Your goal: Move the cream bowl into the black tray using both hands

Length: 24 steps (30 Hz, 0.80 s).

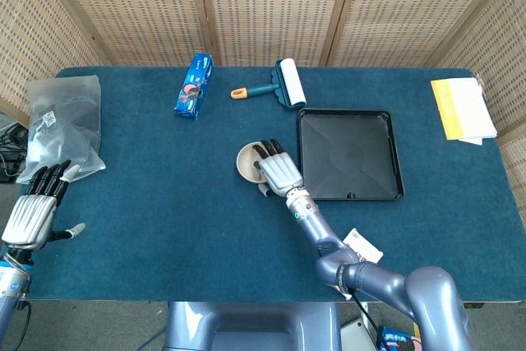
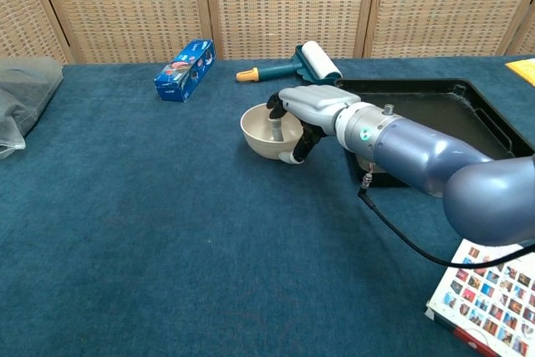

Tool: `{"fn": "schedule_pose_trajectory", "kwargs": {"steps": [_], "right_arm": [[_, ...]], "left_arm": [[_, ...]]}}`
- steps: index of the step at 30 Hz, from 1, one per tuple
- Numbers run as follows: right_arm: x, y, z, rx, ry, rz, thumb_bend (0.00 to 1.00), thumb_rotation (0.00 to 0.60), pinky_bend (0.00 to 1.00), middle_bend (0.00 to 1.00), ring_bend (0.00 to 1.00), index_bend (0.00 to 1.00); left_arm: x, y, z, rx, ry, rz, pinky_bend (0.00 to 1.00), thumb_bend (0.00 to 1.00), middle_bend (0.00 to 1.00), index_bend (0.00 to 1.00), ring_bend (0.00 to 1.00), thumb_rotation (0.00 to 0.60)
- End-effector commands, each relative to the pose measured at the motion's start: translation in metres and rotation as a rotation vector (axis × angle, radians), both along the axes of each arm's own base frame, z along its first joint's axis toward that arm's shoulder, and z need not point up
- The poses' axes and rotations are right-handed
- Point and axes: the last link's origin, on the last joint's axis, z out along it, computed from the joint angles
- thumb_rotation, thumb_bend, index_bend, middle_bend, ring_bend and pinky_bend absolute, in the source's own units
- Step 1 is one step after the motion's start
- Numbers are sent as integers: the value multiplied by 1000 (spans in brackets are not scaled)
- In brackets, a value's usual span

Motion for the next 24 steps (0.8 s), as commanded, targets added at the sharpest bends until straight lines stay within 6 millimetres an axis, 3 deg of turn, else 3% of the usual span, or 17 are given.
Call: {"fn": "schedule_pose_trajectory", "kwargs": {"steps": [1,13,24], "right_arm": [[-1,1,1,-3,-3,0,533,600,98,201,1,611],[-2,3,7,-31,-3,12,505,600,99,248,1,690],[-7,-1,24,-93,20,32,495,600,100,251,1,704]], "left_arm": [[0,0,0,1,1,-2,0,139,0,0,0,600],[2,-2,1,6,4,-7,0,139,0,0,0,600],[3,-2,-1,0,11,-10,0,139,0,0,0,600]]}}
